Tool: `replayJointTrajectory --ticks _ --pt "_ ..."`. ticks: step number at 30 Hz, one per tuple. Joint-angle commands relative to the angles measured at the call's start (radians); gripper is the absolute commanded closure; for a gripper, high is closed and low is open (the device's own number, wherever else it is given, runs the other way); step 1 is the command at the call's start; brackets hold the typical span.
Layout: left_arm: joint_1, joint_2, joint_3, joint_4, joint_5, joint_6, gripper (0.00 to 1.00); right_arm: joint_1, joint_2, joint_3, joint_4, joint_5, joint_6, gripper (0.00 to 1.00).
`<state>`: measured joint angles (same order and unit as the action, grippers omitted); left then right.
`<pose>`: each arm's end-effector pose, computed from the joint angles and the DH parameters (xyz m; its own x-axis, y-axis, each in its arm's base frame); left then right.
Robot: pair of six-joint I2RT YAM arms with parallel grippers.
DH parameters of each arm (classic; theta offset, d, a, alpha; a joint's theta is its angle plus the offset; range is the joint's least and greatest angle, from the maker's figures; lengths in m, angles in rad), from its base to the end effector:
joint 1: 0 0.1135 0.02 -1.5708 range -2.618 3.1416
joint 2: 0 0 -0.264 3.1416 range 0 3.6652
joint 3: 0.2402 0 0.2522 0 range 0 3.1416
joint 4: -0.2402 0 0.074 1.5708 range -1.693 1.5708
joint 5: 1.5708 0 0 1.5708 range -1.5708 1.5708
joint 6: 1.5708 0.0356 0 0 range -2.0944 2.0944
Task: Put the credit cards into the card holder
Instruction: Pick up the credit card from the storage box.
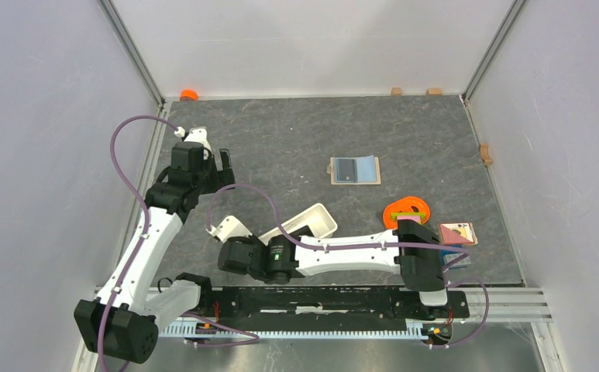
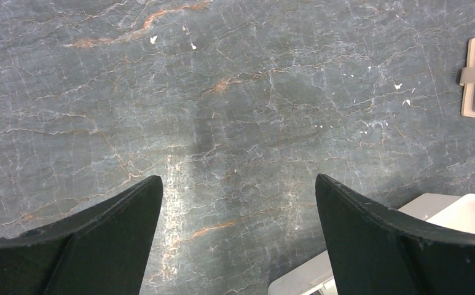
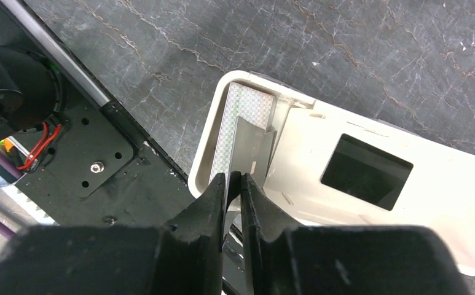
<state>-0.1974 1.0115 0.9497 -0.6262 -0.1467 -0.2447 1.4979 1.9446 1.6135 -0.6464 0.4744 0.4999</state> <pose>0.2094 -0.0366 0.3127 -0.6243 -0.1195 -0.7720 -0.0700 0.9928 -0.0971 0.0473 0.4243 0.2488 -0.4694 -0.5726 -0.6722 -0.7334 0.6768 -0.0644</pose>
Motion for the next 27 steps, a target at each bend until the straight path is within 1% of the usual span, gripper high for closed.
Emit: replayJointTrajectory --ticks 1,4,6,9,11,13,14,17,19,22,23,25,26,27 --pt "0.007 -0.012 -0.003 0.034 0.020 0.012 0.00 0.013 -0.077 0.009 0.055 0.008 0.005 0.83" --pt "0.007 -0.027 -0.010 0.044 0.023 0.016 0.00 0.012 -0.102 -0.007 0.043 0.053 -0.007 0.91" --pt "0.007 -0.044 -0.017 0.049 0.021 0.020 0.00 0.004 -0.120 -0.032 0.037 0.081 -0.017 0.99" --pt "0.007 -0.087 -0.033 0.064 0.034 0.021 0.00 -0.022 -0.169 -0.110 0.066 0.083 -0.047 1.00" --pt "0.007 -0.120 -0.049 0.077 0.079 0.023 0.00 -0.037 -0.225 -0.195 0.134 0.064 -0.087 1.00" --pt "0.007 -0.163 -0.068 0.100 0.141 0.030 0.00 -0.065 -0.297 -0.298 0.239 0.016 -0.132 1.00" --pt "0.007 -0.182 -0.076 0.109 0.189 0.030 0.00 -0.081 -0.339 -0.355 0.286 -0.005 -0.144 1.00" --pt "0.007 -0.243 -0.110 0.131 0.307 0.040 0.00 -0.154 -0.446 -0.491 0.411 -0.114 -0.196 1.00" --pt "0.006 -0.269 -0.137 0.162 0.458 0.063 0.01 -0.214 -0.496 -0.555 0.479 -0.215 -0.230 1.00" --pt "0.000 -0.268 -0.179 0.208 0.754 0.076 0.04 -0.316 -0.559 -0.634 0.544 -0.379 -0.297 1.00" --pt "-0.003 -0.266 -0.201 0.234 0.832 0.070 0.05 -0.351 -0.581 -0.652 0.561 -0.450 -0.334 1.00" --pt "-0.017 -0.261 -0.241 0.284 0.911 0.057 0.06 -0.415 -0.612 -0.672 0.575 -0.562 -0.382 1.00" --pt "-0.026 -0.256 -0.252 0.299 0.931 0.056 0.06 -0.447 -0.623 -0.677 0.584 -0.647 -0.411 1.00" --pt "-0.037 -0.246 -0.250 0.301 0.940 0.061 0.06 -0.482 -0.632 -0.681 0.589 -0.697 -0.432 1.00"
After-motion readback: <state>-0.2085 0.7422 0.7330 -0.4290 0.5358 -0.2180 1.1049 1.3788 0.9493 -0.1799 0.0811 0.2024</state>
